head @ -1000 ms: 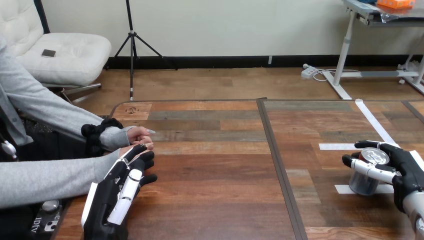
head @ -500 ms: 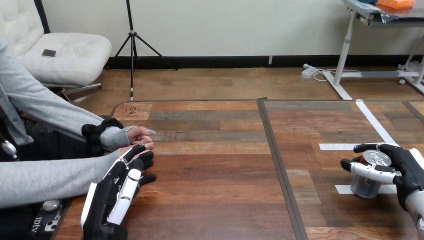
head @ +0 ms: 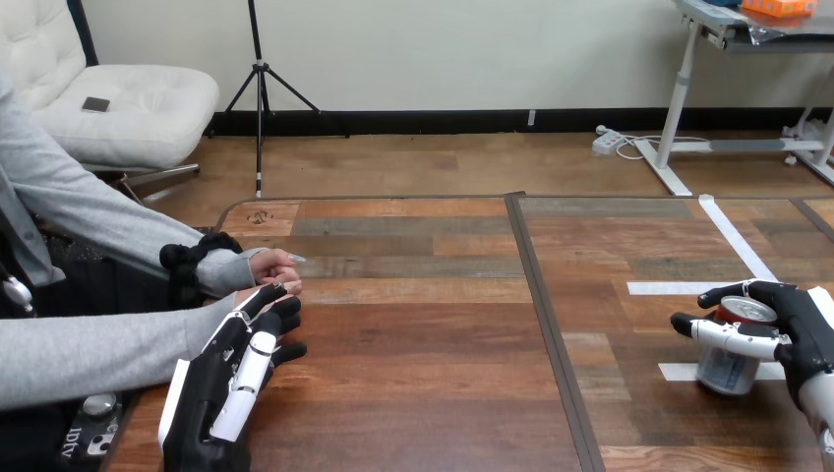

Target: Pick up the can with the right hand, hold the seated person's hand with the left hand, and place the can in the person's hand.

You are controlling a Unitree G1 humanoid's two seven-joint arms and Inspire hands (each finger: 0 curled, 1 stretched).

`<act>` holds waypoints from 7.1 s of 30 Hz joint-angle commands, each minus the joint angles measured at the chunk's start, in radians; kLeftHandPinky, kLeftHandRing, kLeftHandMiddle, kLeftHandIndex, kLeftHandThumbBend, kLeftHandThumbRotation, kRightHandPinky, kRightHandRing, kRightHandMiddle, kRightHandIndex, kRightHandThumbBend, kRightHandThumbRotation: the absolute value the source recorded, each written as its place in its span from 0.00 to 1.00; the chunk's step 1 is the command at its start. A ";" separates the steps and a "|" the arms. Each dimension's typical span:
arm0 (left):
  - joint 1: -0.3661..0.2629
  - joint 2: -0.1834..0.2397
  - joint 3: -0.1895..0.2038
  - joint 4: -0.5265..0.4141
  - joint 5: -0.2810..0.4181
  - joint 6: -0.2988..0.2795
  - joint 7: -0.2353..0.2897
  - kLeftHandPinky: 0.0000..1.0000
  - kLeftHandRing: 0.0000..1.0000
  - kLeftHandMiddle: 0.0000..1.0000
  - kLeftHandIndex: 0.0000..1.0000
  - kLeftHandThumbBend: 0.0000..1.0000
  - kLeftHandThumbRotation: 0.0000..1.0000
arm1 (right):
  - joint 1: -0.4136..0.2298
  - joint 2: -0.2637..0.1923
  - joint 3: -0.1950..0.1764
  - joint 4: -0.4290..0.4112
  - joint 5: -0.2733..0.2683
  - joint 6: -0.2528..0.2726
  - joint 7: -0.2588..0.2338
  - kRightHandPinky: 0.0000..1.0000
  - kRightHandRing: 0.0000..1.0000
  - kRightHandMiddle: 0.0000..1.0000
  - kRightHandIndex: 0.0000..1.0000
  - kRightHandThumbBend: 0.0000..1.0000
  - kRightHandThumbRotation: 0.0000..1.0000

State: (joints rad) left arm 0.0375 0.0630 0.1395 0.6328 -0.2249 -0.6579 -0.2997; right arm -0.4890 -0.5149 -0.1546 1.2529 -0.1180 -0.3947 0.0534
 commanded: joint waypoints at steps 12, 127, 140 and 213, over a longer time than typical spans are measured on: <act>-0.069 0.001 0.001 -0.023 0.012 -0.039 0.009 0.69 0.80 0.78 0.77 0.46 0.68 | -0.028 -0.052 0.033 -0.033 -0.041 -0.061 -0.039 0.37 0.41 0.45 0.46 0.81 0.00; -0.058 0.005 -0.002 -0.037 0.032 -0.034 0.022 0.69 0.81 0.78 0.69 0.42 0.64 | -0.049 -0.053 0.040 -0.124 -0.009 -0.160 0.114 0.45 0.50 0.54 0.54 0.94 0.00; -0.056 0.009 -0.001 -0.041 0.025 -0.029 0.010 0.69 0.81 0.79 0.69 0.41 0.62 | -0.044 -0.072 0.035 -0.164 0.030 -0.107 0.224 0.63 0.68 0.69 0.69 1.00 0.04; -0.075 0.010 0.004 -0.014 0.027 -0.045 -0.004 0.71 0.82 0.79 0.65 0.38 0.64 | -0.036 -0.174 0.055 -0.204 0.010 -0.087 0.336 0.81 0.83 0.81 0.81 1.00 0.16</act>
State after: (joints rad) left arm 0.0360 0.0637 0.1388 0.6331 -0.1952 -0.6785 -0.2966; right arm -0.4811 -0.6400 -0.0928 1.0995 -0.1162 -0.4671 0.3887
